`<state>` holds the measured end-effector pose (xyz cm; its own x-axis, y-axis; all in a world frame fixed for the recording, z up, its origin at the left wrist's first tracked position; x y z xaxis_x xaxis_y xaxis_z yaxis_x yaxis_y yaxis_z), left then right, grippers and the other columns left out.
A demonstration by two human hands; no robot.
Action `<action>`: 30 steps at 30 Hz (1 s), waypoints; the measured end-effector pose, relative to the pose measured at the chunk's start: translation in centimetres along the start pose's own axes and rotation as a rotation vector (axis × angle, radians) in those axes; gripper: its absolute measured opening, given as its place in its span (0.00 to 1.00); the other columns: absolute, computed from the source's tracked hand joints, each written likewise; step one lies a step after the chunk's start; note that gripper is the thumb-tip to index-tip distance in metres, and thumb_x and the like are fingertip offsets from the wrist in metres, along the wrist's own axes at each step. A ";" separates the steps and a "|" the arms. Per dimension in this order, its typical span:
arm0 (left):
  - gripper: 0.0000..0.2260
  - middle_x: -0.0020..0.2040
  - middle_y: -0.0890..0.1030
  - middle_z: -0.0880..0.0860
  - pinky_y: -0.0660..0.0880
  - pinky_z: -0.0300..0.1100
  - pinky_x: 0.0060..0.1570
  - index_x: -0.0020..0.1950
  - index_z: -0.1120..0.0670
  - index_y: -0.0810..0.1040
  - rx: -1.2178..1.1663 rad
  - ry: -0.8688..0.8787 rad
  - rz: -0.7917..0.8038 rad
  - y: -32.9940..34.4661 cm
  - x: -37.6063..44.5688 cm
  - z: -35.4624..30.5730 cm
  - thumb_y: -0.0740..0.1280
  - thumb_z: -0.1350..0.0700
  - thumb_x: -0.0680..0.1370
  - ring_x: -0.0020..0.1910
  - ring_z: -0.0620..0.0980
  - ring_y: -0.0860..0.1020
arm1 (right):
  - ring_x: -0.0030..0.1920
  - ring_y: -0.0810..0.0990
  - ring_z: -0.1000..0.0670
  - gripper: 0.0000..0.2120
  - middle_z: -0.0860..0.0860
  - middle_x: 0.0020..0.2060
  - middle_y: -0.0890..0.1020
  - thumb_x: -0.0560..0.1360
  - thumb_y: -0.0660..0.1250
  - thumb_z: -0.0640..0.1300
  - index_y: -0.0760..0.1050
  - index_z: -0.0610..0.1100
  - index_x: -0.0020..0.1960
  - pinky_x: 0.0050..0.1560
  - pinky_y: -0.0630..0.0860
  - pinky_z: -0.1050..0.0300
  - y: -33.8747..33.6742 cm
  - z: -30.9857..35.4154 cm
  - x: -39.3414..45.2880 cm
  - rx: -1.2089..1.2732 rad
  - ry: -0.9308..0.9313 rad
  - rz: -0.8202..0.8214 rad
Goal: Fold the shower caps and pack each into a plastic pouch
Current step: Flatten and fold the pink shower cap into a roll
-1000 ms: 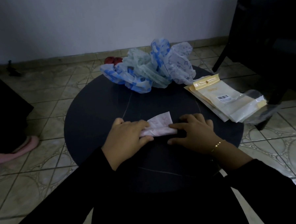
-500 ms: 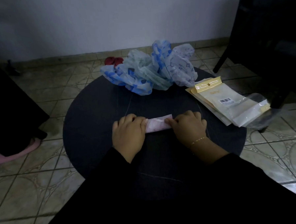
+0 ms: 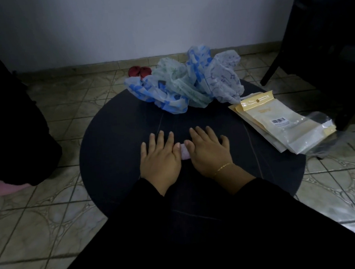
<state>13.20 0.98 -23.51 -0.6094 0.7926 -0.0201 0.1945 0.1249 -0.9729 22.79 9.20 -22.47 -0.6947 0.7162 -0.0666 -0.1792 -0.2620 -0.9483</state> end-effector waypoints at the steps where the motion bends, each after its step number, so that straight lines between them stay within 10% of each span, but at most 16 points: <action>1: 0.23 0.79 0.47 0.49 0.39 0.51 0.73 0.78 0.47 0.48 0.007 0.000 0.003 0.0 0.0 0.0 0.40 0.45 0.82 0.77 0.50 0.42 | 0.76 0.45 0.49 0.26 0.53 0.77 0.52 0.81 0.42 0.56 0.49 0.50 0.77 0.72 0.44 0.40 0.1 0.0 0.0 -0.008 0.003 -0.002; 25: 0.25 0.79 0.45 0.50 0.37 0.54 0.73 0.78 0.52 0.45 0.081 -0.069 0.046 -0.2 0.0 1.7 0.40 0.45 0.82 0.77 0.51 0.41 | 0.76 0.37 0.50 0.24 0.56 0.77 0.45 0.81 0.40 0.55 0.46 0.55 0.77 0.69 0.33 0.36 -0.6 -2.2 -1.4 -0.103 -0.008 0.167; 30: 0.30 0.58 0.76 0.61 0.64 0.57 0.64 0.62 0.60 0.73 0.074 -0.063 -0.397 -2.2 -2.0 0.9 0.55 0.36 0.76 0.60 0.60 0.73 | 0.76 0.46 0.48 0.18 0.55 0.75 0.59 0.80 0.51 0.54 0.68 0.55 0.68 0.72 0.41 0.38 -1.6 -3.5 -3.9 0.085 0.084 0.039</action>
<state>13.27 -1.40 -21.56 -0.6726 0.6530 0.3481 -0.1193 0.3685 -0.9219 28.27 9.08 -21.82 -0.6423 0.7551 -0.1317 -0.2144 -0.3420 -0.9149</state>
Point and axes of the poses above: each hand's wrist, its own x-axis towards the middle knuckle, its own y-axis out of the palm, z = x × y, the point moved 6 cm from there along x, towards the middle knuckle
